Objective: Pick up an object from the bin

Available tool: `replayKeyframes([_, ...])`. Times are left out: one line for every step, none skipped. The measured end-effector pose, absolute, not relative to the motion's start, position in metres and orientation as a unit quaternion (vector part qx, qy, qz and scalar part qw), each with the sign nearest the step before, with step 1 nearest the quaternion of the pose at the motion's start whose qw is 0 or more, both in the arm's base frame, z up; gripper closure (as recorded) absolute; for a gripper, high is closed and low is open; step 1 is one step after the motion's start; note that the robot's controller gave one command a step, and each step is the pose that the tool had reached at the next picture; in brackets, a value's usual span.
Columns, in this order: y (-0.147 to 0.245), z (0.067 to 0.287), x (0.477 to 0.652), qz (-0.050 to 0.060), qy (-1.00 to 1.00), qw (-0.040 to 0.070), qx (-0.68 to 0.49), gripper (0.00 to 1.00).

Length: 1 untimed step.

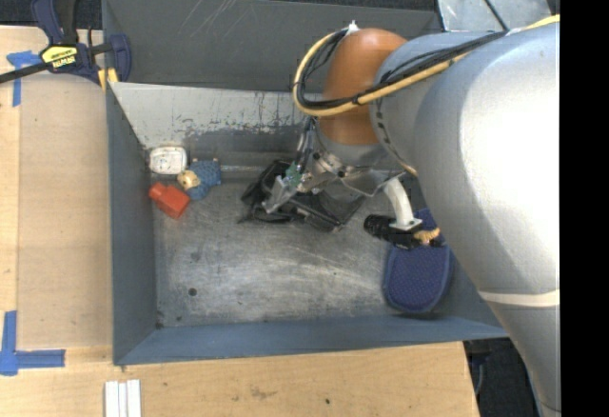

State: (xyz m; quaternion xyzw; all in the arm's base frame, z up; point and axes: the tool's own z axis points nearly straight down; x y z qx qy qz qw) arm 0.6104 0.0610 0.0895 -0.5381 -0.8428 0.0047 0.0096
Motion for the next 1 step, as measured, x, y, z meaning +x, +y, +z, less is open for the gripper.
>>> replayKeyframes([0.0603, 0.1773, 0.6105, 0.000, -0.844, 0.000, -0.537, 1.00])
